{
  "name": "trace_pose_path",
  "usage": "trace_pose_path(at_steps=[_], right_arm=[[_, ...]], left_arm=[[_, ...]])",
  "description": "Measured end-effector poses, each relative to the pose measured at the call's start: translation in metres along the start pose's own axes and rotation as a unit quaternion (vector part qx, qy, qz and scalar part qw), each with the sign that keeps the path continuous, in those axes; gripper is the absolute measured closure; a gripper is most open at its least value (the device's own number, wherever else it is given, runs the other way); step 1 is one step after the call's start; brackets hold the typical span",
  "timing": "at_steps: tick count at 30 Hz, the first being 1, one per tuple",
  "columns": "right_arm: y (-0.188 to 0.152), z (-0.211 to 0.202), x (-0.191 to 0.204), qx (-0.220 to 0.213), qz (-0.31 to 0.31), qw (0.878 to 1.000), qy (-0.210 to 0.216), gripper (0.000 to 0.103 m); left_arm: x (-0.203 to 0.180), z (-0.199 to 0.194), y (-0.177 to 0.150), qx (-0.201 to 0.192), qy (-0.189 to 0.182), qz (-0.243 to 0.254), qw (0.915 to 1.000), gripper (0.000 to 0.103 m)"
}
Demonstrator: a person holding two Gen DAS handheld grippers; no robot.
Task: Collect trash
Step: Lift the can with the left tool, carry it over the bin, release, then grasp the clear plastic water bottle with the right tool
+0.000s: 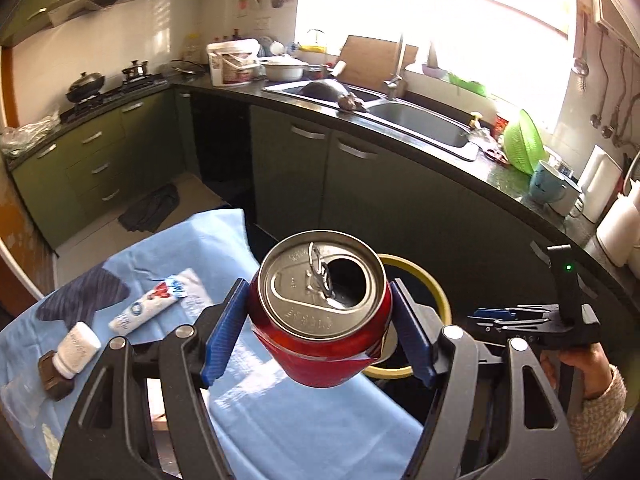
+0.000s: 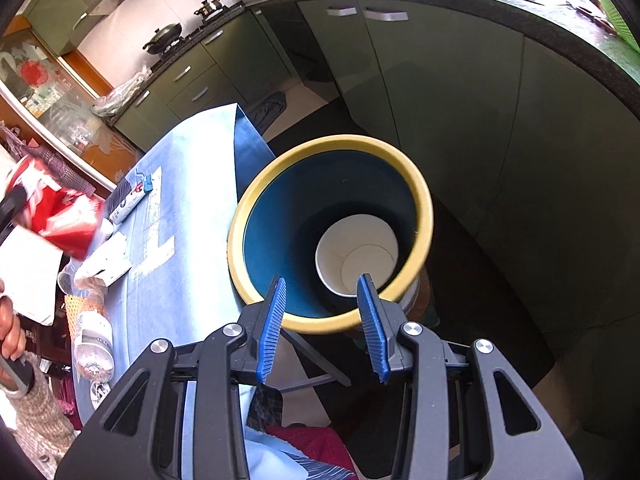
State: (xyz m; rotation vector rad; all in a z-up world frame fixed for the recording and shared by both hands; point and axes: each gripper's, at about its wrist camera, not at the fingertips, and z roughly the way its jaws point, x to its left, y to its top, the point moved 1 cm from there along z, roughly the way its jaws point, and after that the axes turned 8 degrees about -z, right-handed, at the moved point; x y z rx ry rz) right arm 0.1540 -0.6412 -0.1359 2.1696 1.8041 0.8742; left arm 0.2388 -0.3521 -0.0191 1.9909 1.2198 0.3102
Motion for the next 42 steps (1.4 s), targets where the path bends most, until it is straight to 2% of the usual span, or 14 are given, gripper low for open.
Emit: trace_pose_path(at_steps=[4,9,15,20,24,27,32,37,40,42], right_arm=[[-0.010,-0.010,-0.013,-0.002,0.004,1.000,0.012,0.065],[-0.019,-0.019,-0.029,-0.003,0.007,1.000,0.013,0.065],[-0.025,-0.024,-0.047,-0.004,0.021,1.000,0.020,0.065],[-0.025,-0.026,-0.051,-0.002,0.022,0.999,0.023,0.065],[-0.021,-0.025,-0.043,-0.001,0.017,1.000,0.023,0.065],[-0.021,-0.025,-0.033,-0.001,0.008,1.000,0.028,0.065],[-0.018,-0.020,-0.001,0.006,-0.024,0.999,0.039,0.065],[-0.012,-0.011,0.052,0.015,-0.079,0.995,0.059,0.065],[-0.009,-0.003,0.097,0.023,-0.125,0.989,0.075,0.061],[-0.006,0.005,0.130,0.033,-0.157,0.983,0.092,0.060]], left_arm=[[-0.042,0.045,0.007,0.031,-0.021,0.013,0.9992,0.036],[-0.077,0.094,0.006,0.058,-0.035,0.013,0.9976,0.036],[-0.091,0.145,-0.003,0.095,-0.021,0.000,0.9952,0.036],[-0.092,0.150,-0.006,0.098,-0.016,0.002,0.9951,0.035],[-0.090,0.126,0.002,0.082,-0.023,0.006,0.9964,0.033],[-0.083,0.093,0.007,0.060,-0.027,0.016,0.9977,0.032],[-0.041,0.021,0.007,0.029,-0.029,-0.002,0.9992,0.029],[0.023,-0.059,-0.008,-0.016,0.015,-0.022,0.9995,0.022],[0.070,-0.104,-0.031,-0.046,0.058,-0.039,0.9965,0.018],[0.102,-0.130,-0.051,-0.063,0.100,-0.046,0.9919,0.016]])
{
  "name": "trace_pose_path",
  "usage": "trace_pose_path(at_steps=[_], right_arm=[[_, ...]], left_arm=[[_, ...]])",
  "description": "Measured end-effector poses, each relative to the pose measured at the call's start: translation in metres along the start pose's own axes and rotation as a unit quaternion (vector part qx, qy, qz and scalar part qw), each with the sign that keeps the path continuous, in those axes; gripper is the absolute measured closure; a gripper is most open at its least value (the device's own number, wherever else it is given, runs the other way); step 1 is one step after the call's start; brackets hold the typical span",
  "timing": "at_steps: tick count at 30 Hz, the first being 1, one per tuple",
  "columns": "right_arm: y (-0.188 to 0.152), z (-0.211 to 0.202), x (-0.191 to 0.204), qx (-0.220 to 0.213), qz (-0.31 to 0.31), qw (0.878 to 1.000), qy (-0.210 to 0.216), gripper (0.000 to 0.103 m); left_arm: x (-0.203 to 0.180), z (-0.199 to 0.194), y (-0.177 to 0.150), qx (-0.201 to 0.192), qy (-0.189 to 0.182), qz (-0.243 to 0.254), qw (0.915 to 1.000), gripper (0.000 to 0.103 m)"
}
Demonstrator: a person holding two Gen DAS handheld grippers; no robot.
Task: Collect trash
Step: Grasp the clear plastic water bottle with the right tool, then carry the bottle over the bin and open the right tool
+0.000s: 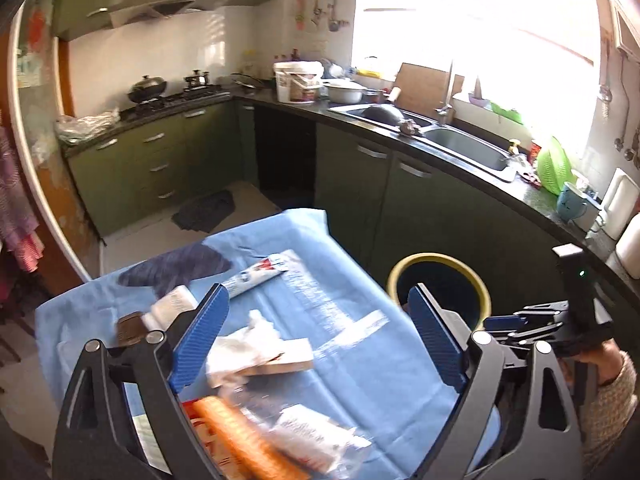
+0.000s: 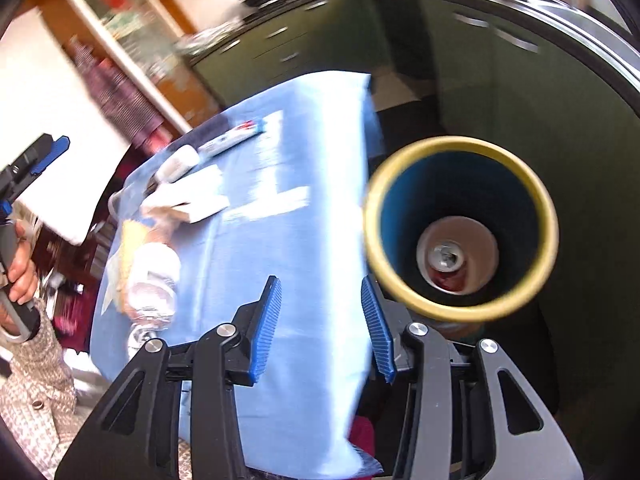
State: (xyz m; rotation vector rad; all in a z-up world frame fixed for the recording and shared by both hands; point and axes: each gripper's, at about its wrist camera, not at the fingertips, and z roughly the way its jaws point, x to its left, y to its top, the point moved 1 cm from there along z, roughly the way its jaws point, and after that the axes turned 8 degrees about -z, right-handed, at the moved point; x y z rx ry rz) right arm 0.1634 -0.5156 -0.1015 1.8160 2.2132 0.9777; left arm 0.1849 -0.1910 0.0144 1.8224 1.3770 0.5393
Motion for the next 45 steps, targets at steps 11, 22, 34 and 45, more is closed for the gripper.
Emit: trace_pose_path(at_steps=[11,22,34,45], right_arm=[[0.047,0.087,0.153,0.080,-0.109,0.984,0.112,0.056],[0.034,0.131,0.218,0.185,-0.193,0.963,0.038,0.049],[0.040,0.189,0.237,0.265,-0.227,0.937,0.000,0.043],[0.022,0.155,0.239,0.241,-0.219,0.945,0.031,0.045]], left_arm=[[0.135,-0.045,-0.068,0.005,0.093,-0.064,0.9935,0.015],[0.141,-0.056,-0.086,0.000,0.083,-0.069,0.9942,0.015],[0.150,-0.066,-0.093,-0.005,0.081,-0.080,0.9935,0.015],[0.156,-0.069,-0.098,-0.008,0.080,-0.086,0.9930,0.015]])
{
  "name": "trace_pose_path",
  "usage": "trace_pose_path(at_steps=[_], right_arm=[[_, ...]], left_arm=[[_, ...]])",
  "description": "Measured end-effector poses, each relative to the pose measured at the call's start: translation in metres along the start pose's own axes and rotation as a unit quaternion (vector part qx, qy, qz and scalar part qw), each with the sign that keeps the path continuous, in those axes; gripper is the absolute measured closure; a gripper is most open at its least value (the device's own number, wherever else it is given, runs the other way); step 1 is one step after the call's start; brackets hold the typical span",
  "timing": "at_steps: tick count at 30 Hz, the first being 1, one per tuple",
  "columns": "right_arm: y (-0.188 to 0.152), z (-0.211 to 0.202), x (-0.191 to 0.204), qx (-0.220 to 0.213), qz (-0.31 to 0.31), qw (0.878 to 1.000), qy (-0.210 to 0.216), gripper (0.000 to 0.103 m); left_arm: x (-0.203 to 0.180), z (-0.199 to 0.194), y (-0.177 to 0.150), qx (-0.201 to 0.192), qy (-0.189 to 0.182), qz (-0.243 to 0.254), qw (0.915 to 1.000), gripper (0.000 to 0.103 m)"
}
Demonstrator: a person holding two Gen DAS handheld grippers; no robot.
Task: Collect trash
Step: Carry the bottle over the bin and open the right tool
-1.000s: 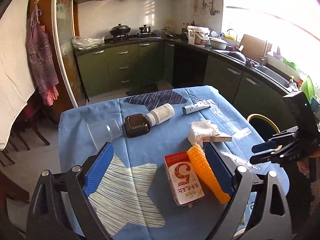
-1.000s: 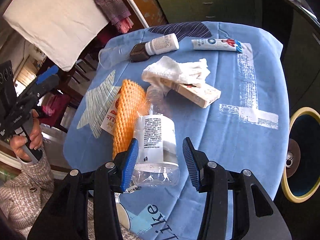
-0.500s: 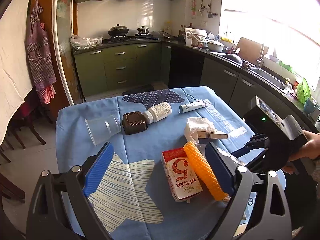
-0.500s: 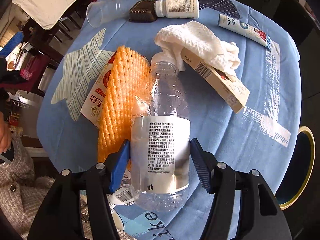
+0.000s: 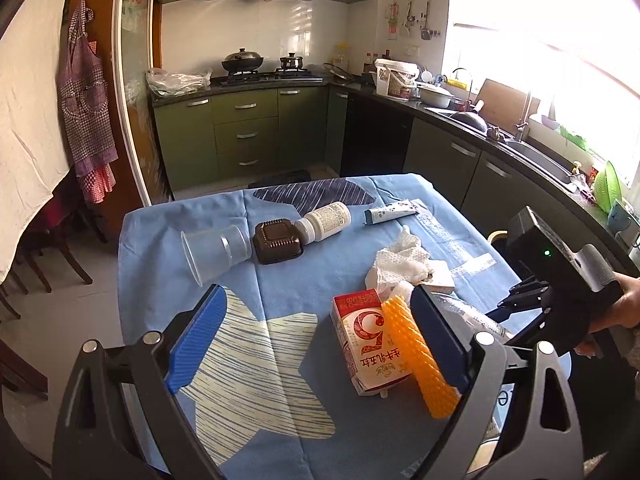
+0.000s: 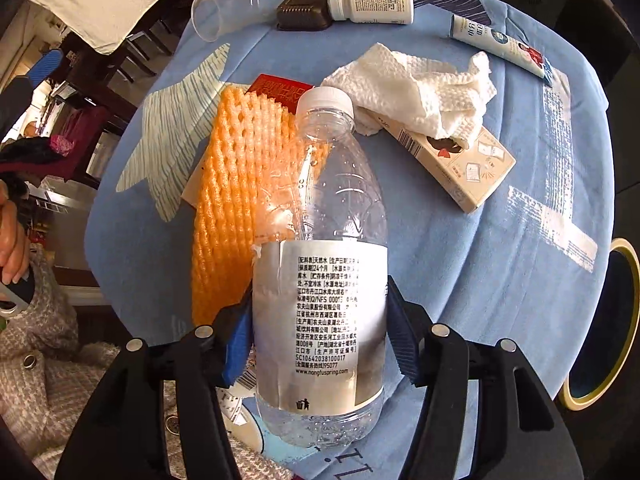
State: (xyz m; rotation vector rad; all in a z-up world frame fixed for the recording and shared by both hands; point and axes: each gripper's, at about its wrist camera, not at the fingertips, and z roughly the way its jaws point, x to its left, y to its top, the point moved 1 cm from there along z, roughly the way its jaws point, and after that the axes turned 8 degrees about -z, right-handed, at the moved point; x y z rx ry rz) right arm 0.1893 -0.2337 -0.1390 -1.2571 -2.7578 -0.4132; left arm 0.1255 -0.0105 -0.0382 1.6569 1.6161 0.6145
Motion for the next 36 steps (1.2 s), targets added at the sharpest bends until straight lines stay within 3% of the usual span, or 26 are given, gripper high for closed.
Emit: trace_pose_path(at_steps=[9,13,17,25,30,36], right_arm=[[-0.027,-0.050,-0.016,-0.064,0.035,0.997,0.023,0.045],[-0.043,-0.081,-0.046,-0.107,0.079,0.991,0.009,0.045],[-0.073,-0.109,-0.106,-0.136,0.154,0.978,-0.032,0.044],[-0.142,-0.093,-0.239,-0.102,0.301,0.938,-0.135,0.044],[-0.156,-0.066,-0.298,-0.069,0.349,0.925,-0.130,0.044],[-0.154,-0.038,-0.338,-0.046,0.381,0.915,-0.123,0.043]], left_arm=[[-0.006,-0.004,-0.003,0.000,0.000,0.007,1.0000,0.015],[-0.008,-0.003,-0.003,0.003,0.002,0.011,0.9999,0.015],[-0.012,0.001,-0.005,0.009,0.002,0.017,0.9998,0.015],[-0.030,0.011,-0.005,0.024,0.000,0.029,0.9993,0.014],[-0.040,0.015,-0.006,0.033,0.004,0.041,0.9986,0.014],[-0.048,0.020,-0.007,0.042,0.009,0.047,0.9980,0.013]])
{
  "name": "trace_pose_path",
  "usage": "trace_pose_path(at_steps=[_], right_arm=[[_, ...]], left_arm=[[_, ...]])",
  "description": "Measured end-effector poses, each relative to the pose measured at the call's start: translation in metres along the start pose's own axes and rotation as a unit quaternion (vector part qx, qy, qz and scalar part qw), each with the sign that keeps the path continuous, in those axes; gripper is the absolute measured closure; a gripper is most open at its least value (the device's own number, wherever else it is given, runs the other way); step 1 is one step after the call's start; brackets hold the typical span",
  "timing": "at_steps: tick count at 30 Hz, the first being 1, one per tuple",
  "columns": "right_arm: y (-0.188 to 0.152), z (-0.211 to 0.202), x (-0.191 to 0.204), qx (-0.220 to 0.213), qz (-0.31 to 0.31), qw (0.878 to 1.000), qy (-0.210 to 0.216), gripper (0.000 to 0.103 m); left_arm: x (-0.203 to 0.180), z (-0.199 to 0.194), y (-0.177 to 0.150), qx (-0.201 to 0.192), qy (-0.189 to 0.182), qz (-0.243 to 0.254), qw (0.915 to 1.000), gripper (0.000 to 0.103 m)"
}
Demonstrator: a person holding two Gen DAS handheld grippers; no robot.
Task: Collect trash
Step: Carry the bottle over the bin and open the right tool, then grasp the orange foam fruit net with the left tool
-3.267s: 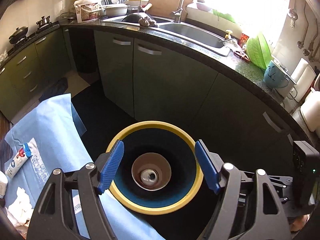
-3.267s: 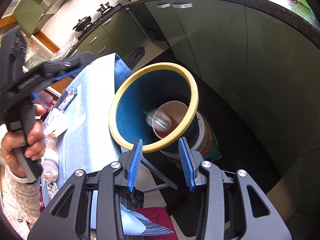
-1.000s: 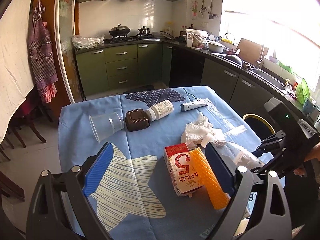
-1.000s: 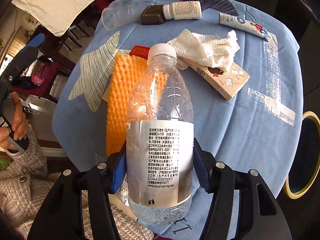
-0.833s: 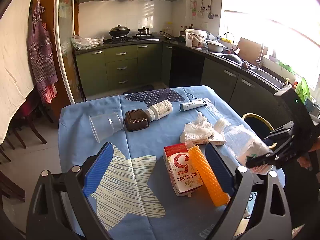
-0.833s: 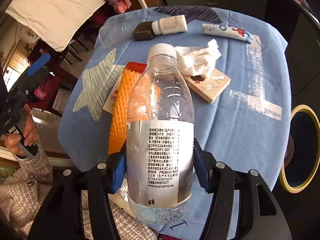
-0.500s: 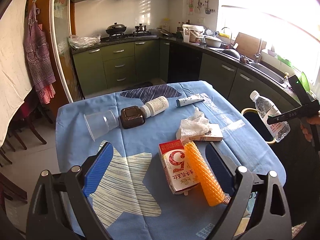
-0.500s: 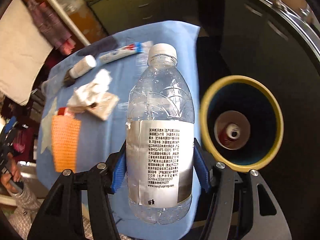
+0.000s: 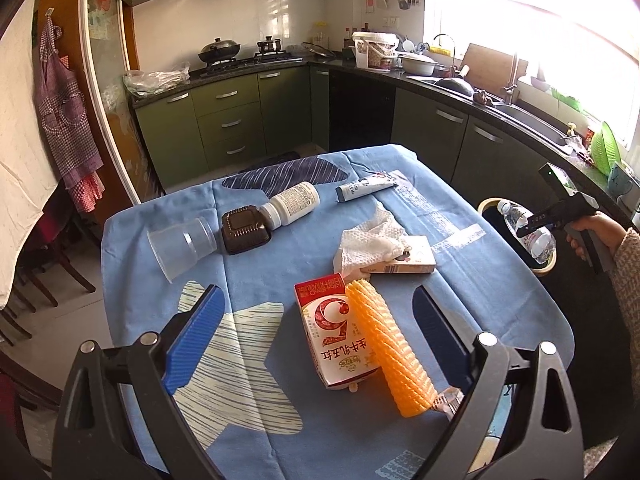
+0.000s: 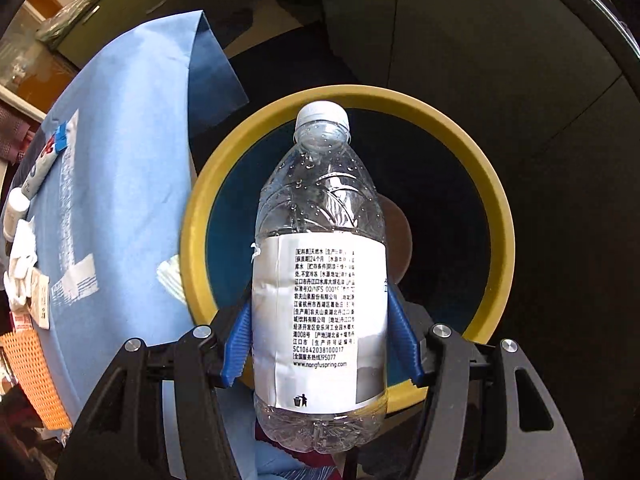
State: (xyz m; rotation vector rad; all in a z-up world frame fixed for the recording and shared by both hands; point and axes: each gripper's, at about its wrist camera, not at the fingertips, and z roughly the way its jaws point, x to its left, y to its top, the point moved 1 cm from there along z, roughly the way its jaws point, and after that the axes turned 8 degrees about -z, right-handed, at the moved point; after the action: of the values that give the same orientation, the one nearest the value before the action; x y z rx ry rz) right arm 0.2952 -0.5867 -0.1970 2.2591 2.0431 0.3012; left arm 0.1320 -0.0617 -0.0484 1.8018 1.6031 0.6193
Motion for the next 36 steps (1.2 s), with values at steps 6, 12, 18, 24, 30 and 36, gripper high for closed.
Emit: trace_pose_path(at_steps=[6,12,18,24,30,36], right_arm=[[0.003,0.007,-0.013,-0.013,0.024,1.000,0.003,0.025],[-0.019,-0.012,-0.015,-0.035,0.018,0.999,0.031,0.026],[-0.034,-0.028,-0.009,-0.051,-0.005,0.998,0.038,0.026],[-0.050,-0.037,0.001,-0.060,-0.024,0.997,0.052,0.026],[-0.058,-0.042,0.009,-0.068,-0.040,0.995,0.066,0.026],[-0.063,-0.045,0.014,-0.069,-0.052,0.994,0.072,0.026]], left_arm=[[-0.012,0.012,-0.004,0.023,-0.007,0.008,0.9997,0.013],[-0.019,0.036,-0.012,0.085,-0.030,-0.011,0.9959,0.013],[-0.029,0.058,-0.019,0.128,-0.038,-0.016,0.9910,0.013],[-0.039,0.071,-0.020,0.151,-0.053,-0.020,0.9868,0.013],[-0.043,0.088,-0.022,0.180,-0.046,-0.026,0.9823,0.021],[-0.046,0.099,-0.028,0.204,-0.059,-0.031,0.9767,0.048]])
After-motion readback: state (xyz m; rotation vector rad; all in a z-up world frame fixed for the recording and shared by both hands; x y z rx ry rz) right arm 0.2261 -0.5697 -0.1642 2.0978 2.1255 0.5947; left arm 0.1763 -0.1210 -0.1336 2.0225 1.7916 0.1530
